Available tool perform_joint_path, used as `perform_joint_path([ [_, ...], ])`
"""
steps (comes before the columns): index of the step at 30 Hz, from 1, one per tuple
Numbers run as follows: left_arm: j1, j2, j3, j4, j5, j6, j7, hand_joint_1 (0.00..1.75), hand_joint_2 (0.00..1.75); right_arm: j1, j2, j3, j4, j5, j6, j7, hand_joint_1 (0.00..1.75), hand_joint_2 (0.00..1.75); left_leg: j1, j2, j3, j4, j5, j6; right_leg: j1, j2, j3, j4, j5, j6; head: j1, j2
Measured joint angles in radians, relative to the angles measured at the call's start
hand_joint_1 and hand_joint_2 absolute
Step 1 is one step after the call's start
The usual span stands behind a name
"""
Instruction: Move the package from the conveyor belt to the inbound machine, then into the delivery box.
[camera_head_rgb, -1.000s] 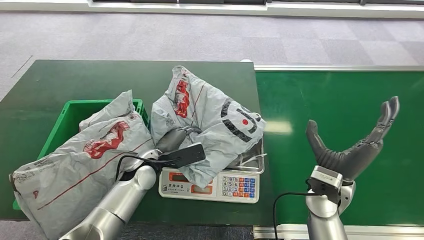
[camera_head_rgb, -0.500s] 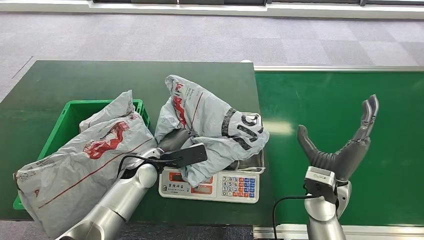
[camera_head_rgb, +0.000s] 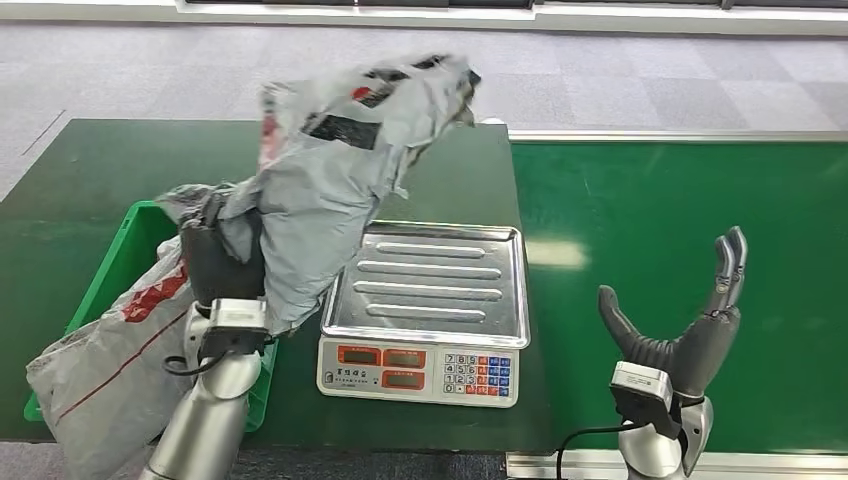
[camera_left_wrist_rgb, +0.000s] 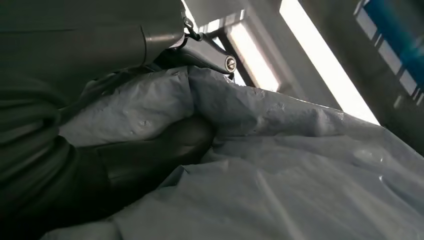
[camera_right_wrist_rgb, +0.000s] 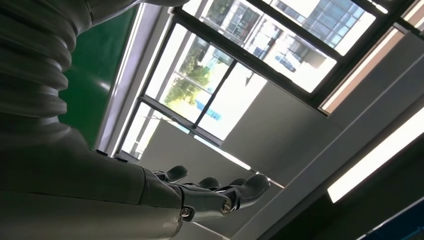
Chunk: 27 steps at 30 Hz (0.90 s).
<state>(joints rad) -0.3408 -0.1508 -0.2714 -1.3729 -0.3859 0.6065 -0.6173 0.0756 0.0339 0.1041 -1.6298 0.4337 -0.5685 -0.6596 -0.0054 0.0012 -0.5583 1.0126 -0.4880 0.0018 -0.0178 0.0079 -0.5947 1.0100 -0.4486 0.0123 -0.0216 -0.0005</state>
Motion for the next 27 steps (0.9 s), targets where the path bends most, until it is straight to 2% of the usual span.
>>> perform_joint_path([
  [2,0.046,0.004,0.027,-0.11,-0.028,0.063,-0.037,1.75,1.75,0.013,0.002,-0.01,-0.005,-0.003,-0.001,-0.003,0.0,1.75,0.0,-0.001,0.0,0.0,0.0,0.0,0.0,-0.001,0.0,0.0,-0.001,0.0,0.0,0.0],
  [4,0.085,0.001,0.066,-0.196,-0.082,0.084,-0.068,1.75,1.75,0.022,0.005,-0.019,-0.01,-0.003,0.001,-0.004,0.0,1.75,0.0,-0.001,0.0,0.0,0.0,0.0,0.0,-0.001,0.0,0.0,-0.001,0.0,0.0,0.0],
  [6,0.114,-0.01,0.121,-0.259,-0.176,0.089,-0.053,1.75,1.75,0.03,0.009,-0.028,-0.015,0.002,0.005,-0.002,0.0,1.75,0.0,-0.001,0.0,0.0,0.0,0.0,0.0,-0.001,0.001,0.0,-0.001,0.0,0.0,0.0],
  [8,0.134,-0.017,0.183,-0.292,-0.293,0.087,0.053,1.75,1.75,0.038,0.013,-0.037,-0.022,0.013,0.009,0.003,0.0,1.75,0.0,-0.001,0.001,0.0,0.0,0.0,0.0,-0.001,0.001,0.0,-0.001,0.0,0.0,0.0],
  [11,0.155,0.003,0.254,-0.292,-0.406,0.066,0.295,1.75,1.75,0.058,0.022,-0.053,-0.042,0.03,0.016,0.012,0.0,1.75,0.0,-0.001,0.001,0.0,0.0,0.0,0.0,-0.001,0.001,0.0,-0.001,0.0,0.0,0.0],
  [13,0.167,0.018,0.289,-0.285,-0.438,0.058,0.377,1.75,1.75,0.069,0.029,-0.063,-0.054,0.037,0.019,0.015,0.0,1.75,0.001,-0.001,0.001,0.0,0.001,-0.001,0.001,-0.001,0.001,0.0,-0.001,-0.001,0.0,0.0],
  [15,0.175,0.026,0.311,-0.279,-0.477,0.041,0.419,1.75,1.75,0.075,0.034,-0.071,-0.064,0.046,0.024,0.019,0.0,1.75,0.001,-0.001,0.001,0.0,0.001,-0.001,0.001,-0.001,0.002,0.0,-0.001,-0.001,0.0,0.0],
  [18,0.191,0.035,0.347,-0.263,-0.556,-0.025,0.533,1.75,1.75,0.086,0.046,-0.084,-0.082,0.065,0.043,0.034,0.0,1.75,0.001,-0.001,0.002,0.0,0.001,-0.001,0.001,-0.001,0.002,0.0,-0.001,-0.001,0.0,0.0],
  [19,0.197,0.039,0.362,-0.254,-0.581,-0.061,0.573,1.65,1.75,0.09,0.049,-0.088,-0.089,0.07,0.05,0.04,0.0,1.75,0.001,-0.001,0.002,0.0,0.001,-0.001,0.001,-0.001,0.002,0.0,-0.001,-0.001,0.0,0.0],
  [22,0.205,0.052,0.406,-0.213,-0.646,-0.2,0.658,0.36,1.75,0.096,0.056,-0.102,-0.099,0.079,0.07,0.051,0.0,1.75,0.001,-0.001,0.001,0.0,0.001,-0.001,0.001,-0.001,0.002,0.0,-0.001,-0.001,0.0,0.0],
  [23,0.205,0.057,0.417,-0.197,-0.664,-0.236,0.672,0.02,1.75,0.096,0.056,-0.105,-0.1,0.08,0.074,0.052,0.0,1.75,0.001,-0.001,0.001,0.0,0.001,-0.001,0.001,-0.001,0.002,0.0,-0.001,-0.001,0.0,0.0],
  [25,0.205,0.064,0.436,-0.165,-0.679,-0.275,0.678,0.0,1.75,0.097,0.057,-0.108,-0.1,0.081,0.077,0.052,0.0,1.75,0.001,-0.001,0.001,0.0,0.001,-0.001,0.001,-0.001,0.002,0.0,-0.001,-0.001,0.0,0.0],
  [27,0.202,0.067,0.448,-0.136,-0.632,-0.281,0.646,0.0,1.75,0.097,0.057,-0.109,-0.1,0.079,0.078,0.052,0.0,1.75,0.001,-0.001,0.001,0.0,0.001,-0.001,0.001,-0.001,0.002,0.0,-0.001,-0.001,0.0,0.0],
])
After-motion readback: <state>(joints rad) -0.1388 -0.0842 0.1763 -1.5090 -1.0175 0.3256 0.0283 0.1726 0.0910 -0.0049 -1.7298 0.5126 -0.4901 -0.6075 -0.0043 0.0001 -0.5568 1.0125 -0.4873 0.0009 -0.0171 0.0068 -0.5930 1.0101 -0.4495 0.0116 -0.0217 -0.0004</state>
